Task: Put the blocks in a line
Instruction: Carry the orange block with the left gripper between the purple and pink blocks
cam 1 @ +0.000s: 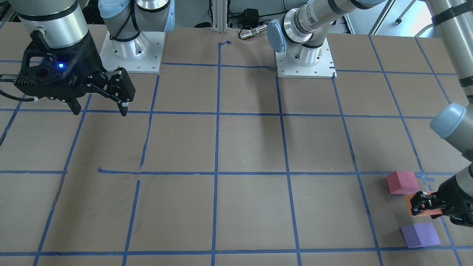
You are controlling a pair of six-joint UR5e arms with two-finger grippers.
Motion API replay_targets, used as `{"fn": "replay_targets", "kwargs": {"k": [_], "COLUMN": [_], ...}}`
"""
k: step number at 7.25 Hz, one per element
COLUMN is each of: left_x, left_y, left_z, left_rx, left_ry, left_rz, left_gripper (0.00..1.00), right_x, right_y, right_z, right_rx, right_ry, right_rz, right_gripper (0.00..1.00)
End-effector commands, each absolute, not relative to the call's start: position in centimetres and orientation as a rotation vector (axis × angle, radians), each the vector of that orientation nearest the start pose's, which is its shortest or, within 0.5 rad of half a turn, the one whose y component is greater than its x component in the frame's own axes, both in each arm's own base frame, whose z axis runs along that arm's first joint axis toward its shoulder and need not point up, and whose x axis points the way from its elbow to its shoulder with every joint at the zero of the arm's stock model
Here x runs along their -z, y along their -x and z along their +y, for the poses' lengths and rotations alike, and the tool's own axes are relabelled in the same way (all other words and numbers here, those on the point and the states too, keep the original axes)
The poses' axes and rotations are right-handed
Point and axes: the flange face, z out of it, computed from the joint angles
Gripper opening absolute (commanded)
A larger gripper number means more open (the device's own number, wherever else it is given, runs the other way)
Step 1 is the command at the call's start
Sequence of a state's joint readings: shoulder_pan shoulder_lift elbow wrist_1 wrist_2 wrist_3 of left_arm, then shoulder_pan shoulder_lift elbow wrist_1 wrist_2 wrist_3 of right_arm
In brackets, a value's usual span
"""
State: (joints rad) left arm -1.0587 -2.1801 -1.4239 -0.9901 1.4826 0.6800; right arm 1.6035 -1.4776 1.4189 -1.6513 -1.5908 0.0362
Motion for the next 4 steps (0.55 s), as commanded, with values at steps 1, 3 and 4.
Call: {"fn": "replay_targets", "kwargs": {"k": [1, 3, 4], "left_x": [-23.8, -23.0, -22.8], "left_y": [-21.9, -21.7, -21.9], "left_z": [-68.1, -67.9, -68.1], "left_rx": [0.251, 0.251, 0.271], "left_ry": [-0.27, -0.275, -0.285], "left_rz": [3.159, 3.158, 3.145], "left_gripper": [0.0, 0.0, 0.0], "right_x": [-52.6, -52.6, -52.5], "right_y": [-14.6, -14.7, -14.8], "right_z": [-53.7, -53.7, -53.6], "right_rx": [0.217, 0.211, 0.204], "right_ry": [-0.024, -0.024, -0.019], "right_rz": [3.152, 3.148, 3.149], "right_gripper": [1.0, 1.0, 1.0]}}
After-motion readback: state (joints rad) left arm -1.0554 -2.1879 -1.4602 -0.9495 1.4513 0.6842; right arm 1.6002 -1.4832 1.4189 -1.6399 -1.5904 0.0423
